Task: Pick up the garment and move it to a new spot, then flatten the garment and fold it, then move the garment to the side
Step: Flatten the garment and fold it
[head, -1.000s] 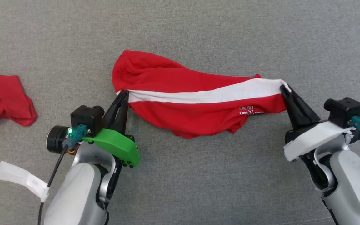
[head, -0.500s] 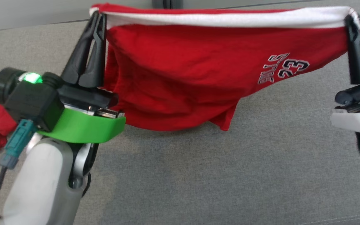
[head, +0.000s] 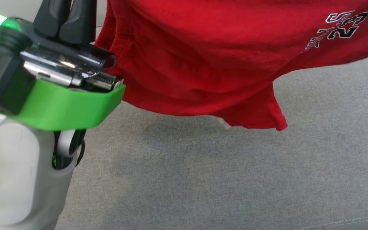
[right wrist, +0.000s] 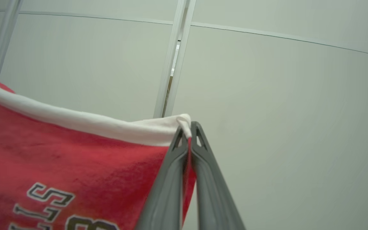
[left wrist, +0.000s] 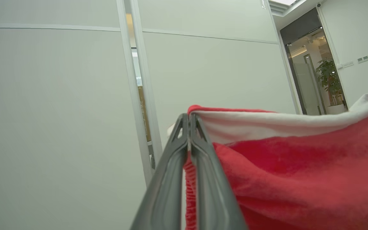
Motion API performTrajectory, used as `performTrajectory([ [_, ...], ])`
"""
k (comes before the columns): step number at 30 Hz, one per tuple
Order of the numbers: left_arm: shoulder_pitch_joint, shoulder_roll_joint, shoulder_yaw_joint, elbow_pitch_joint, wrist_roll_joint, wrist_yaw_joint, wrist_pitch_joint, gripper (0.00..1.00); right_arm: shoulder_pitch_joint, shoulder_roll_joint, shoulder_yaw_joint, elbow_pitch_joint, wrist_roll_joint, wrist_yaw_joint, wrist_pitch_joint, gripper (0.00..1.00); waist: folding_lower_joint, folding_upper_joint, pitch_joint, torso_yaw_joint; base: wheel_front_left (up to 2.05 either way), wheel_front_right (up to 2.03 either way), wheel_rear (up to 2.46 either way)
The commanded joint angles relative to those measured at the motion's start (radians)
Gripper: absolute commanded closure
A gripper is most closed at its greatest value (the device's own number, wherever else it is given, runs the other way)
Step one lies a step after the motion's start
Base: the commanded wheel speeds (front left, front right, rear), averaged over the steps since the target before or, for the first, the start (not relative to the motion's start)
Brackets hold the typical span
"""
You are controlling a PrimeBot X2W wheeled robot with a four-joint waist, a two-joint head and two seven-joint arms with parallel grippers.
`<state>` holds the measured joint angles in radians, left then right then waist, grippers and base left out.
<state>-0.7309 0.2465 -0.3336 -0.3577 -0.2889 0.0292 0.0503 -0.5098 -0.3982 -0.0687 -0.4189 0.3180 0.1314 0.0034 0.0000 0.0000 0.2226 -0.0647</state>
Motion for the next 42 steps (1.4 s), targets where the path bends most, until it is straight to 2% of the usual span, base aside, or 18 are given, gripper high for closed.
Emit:
performTrajectory([
  [1,-0.028,-0.008,-0.005,0.017,-0.009,-0.007,-0.004,1.00,-0.026,-0.008,0.004,0.015,0.016,-0.001,0.004,1.00,0.0000,0.0000,0.033,-0.003,0.00,0.00,0.00],
  [7,-0.149,-0.067,-0.016,0.177,-0.058,-0.041,-0.041,1.00,-0.151,-0.036,0.024,0.113,0.074,-0.001,-0.006,1.00,0.0000,0.0000,0.151,0.003,0.00,0.00,0.00],
  [13,-0.369,-0.141,-0.003,0.454,-0.098,-0.083,-0.151,1.00,-0.390,-0.051,0.086,0.291,0.118,-0.001,-0.051,1.00,0.0000,0.0000,0.248,0.004,0.00,0.00,0.00],
  [17,-0.520,-0.163,0.014,0.678,-0.103,-0.094,-0.247,1.00,-0.582,-0.015,0.156,0.477,0.141,-0.001,-0.101,1.00,0.0000,0.0000,0.272,-0.015,0.00,0.00,0.00],
  [20,-0.611,-0.172,0.035,0.857,-0.104,-0.100,-0.296,1.00,-0.717,0.045,0.205,0.649,0.148,-0.001,-0.169,1.00,0.0000,0.0000,0.263,-0.041,0.00,0.00,0.00],
  [24,-0.656,-0.177,0.072,1.043,-0.106,-0.092,-0.315,1.00,-0.808,0.124,0.274,0.851,0.158,-0.001,-0.226,1.00,0.0000,0.0000,0.268,-0.066,0.00,0.00,0.00],
  [33,-0.480,-0.185,0.192,1.263,-0.096,-0.049,-0.315,1.00,-0.744,0.264,0.463,1.174,0.227,-0.001,-0.269,1.00,0.0000,0.0000,0.316,-0.088,0.00,0.00,0.00],
  [37,-0.388,-0.192,0.218,1.269,-0.096,-0.070,-0.315,1.00,-0.658,0.275,0.500,1.177,0.261,-0.001,-0.269,1.00,0.0000,0.0000,0.343,-0.073,0.00,0.00,0.00],
  [42,-0.225,-0.192,0.242,1.124,-0.096,-0.112,-0.315,1.00,-0.483,0.258,0.484,1.064,0.275,-0.001,-0.269,1.00,0.0000,0.0000,0.333,-0.062,0.00,0.00,0.00],
])
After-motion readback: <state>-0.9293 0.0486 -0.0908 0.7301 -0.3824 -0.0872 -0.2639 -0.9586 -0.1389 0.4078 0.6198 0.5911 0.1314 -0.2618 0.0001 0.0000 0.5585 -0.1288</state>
